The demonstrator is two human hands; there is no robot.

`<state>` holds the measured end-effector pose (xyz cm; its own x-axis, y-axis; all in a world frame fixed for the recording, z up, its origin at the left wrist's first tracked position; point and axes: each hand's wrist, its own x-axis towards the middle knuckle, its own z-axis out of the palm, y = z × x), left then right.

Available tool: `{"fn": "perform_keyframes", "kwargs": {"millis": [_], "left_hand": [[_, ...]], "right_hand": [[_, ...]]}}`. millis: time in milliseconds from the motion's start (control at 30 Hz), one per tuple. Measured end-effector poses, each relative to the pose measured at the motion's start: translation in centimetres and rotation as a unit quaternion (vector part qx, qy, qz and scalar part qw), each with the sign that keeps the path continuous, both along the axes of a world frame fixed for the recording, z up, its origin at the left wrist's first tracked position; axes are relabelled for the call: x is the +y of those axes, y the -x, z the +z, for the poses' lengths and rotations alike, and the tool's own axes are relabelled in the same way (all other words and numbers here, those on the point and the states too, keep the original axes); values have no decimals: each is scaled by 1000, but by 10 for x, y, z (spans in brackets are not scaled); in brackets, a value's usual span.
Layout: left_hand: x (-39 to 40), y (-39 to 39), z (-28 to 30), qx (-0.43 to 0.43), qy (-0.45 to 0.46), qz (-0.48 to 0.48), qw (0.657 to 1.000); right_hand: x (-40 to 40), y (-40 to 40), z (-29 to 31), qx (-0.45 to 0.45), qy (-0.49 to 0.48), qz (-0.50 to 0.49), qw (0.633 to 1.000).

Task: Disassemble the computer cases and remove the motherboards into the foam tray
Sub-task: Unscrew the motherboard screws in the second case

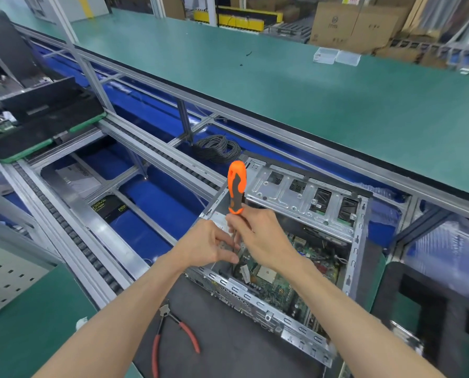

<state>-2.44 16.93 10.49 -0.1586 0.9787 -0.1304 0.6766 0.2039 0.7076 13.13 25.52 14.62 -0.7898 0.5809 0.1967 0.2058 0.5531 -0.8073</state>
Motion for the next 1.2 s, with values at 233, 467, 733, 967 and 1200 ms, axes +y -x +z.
{"fn": "perform_keyframes", "kwargs": {"millis": [233, 467, 733, 967, 1200], "left_hand": [[-6, 7, 0, -79, -45, 21, 996], [9, -6, -6, -5, -24, 85, 996], [55, -34, -7, 308, 57, -22, 949], [65, -40, -6, 300, 66, -20, 951], [52, -35, 4, 8, -13, 77, 997]], "right_hand": [[29, -11, 33, 53, -11, -45, 998], [47, -25, 65, 77, -57, -88, 992], [49, -30, 81, 88, -80, -92, 989], [50, -35, 84, 88, -79, -99, 988], [50, -42, 97, 117, -120, -133, 977]]}}
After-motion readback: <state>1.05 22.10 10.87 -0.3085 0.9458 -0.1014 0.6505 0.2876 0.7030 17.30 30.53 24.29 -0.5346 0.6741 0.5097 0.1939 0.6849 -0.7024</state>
